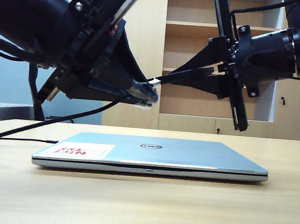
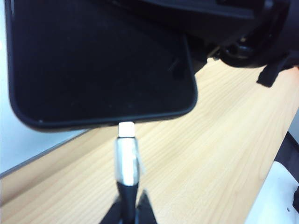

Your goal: Pick up the charging cable and the phone, plug the charging cable into the charging port on the phone, and finally place them back on the table.

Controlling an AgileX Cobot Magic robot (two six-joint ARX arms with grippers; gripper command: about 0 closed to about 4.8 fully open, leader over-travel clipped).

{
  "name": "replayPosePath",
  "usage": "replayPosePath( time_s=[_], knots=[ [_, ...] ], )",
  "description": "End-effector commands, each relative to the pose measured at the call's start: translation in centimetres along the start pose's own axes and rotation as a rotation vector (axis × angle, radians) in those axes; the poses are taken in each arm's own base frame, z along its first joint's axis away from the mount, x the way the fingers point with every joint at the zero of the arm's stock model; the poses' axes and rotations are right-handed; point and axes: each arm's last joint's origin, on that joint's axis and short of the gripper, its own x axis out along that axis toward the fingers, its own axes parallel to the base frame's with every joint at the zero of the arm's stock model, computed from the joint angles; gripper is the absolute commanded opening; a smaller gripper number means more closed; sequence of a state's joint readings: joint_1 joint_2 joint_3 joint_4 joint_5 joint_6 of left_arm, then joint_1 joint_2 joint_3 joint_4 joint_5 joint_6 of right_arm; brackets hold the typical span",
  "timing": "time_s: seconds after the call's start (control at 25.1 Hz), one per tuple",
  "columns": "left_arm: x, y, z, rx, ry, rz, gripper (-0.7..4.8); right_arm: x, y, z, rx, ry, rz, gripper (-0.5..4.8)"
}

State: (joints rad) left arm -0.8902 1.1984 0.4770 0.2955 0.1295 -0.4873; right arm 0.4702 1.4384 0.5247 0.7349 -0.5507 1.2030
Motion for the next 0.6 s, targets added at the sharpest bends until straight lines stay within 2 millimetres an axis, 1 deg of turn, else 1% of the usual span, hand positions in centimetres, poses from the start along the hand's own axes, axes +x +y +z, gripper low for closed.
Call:
replayPosePath(
  time_s=[0.04, 0.2, 0.32, 0.6],
  knots=[
    [-0.07, -0.32, 0.67, 0.007, -0.052, -0.016, -0.06, 0.01, 0.64, 0.18, -0.028, -0.042, 0.033, -0.06],
    [-0.07, -0.32, 0.67, 0.007, -0.052, -0.016, -0.06, 0.0, 0.73, 0.32, -0.03, -0.077, 0.033, -0.06],
    [-0.07, -0.29, 0.61, 0.005, -0.045, -0.013, -0.06, -0.01, 0.73, 0.36, 0.002, -0.092, 0.03, -0.06],
    [-0.06, -0.12, 0.29, 0.001, -0.013, 0.004, -0.06, -0.05, 1.22, 0.52, 0.019, -0.108, 0.079, -0.06]
  ],
)
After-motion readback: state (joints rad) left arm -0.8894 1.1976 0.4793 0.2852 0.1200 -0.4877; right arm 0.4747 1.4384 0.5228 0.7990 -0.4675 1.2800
